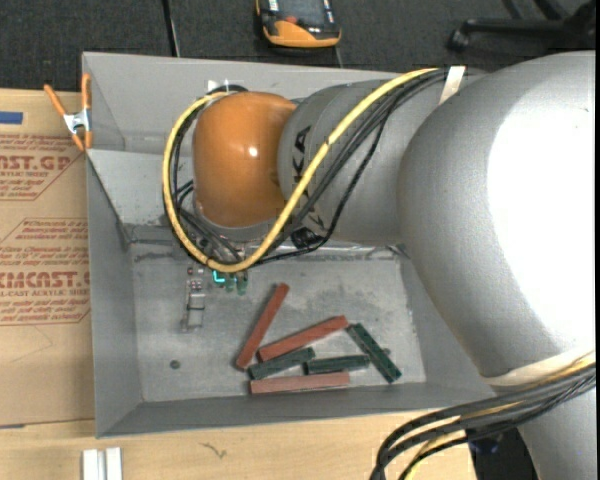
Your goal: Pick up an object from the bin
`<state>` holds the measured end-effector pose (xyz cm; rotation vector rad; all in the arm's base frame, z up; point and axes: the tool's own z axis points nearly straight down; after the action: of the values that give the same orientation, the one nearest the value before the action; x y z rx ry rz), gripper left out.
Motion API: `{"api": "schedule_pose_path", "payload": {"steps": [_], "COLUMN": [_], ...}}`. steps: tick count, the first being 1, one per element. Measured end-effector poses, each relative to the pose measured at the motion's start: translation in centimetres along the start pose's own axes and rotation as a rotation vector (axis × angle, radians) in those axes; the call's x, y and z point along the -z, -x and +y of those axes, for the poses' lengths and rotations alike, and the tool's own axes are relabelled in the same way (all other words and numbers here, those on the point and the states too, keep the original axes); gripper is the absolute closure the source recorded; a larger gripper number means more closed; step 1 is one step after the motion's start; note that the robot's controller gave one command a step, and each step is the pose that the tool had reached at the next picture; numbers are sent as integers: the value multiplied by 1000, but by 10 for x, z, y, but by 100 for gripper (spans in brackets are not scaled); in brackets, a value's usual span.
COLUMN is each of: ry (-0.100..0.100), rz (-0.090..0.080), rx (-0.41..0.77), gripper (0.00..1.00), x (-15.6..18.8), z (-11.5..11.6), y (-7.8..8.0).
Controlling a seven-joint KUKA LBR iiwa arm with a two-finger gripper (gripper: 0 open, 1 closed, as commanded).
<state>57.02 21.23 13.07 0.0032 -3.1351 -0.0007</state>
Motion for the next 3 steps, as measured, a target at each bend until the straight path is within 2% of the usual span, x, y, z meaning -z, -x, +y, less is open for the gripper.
{"api": "schedule_pose_path", "payload": {"steps": [1,2,3], "ry": [1,0,-1], "rz": [-7,-10,-7], "rx": [-2,106,336], "gripper": [0,0,0], "x": [4,-31,-31], "z": [-1,-51,-85], "y": [2,-11,-8]}}
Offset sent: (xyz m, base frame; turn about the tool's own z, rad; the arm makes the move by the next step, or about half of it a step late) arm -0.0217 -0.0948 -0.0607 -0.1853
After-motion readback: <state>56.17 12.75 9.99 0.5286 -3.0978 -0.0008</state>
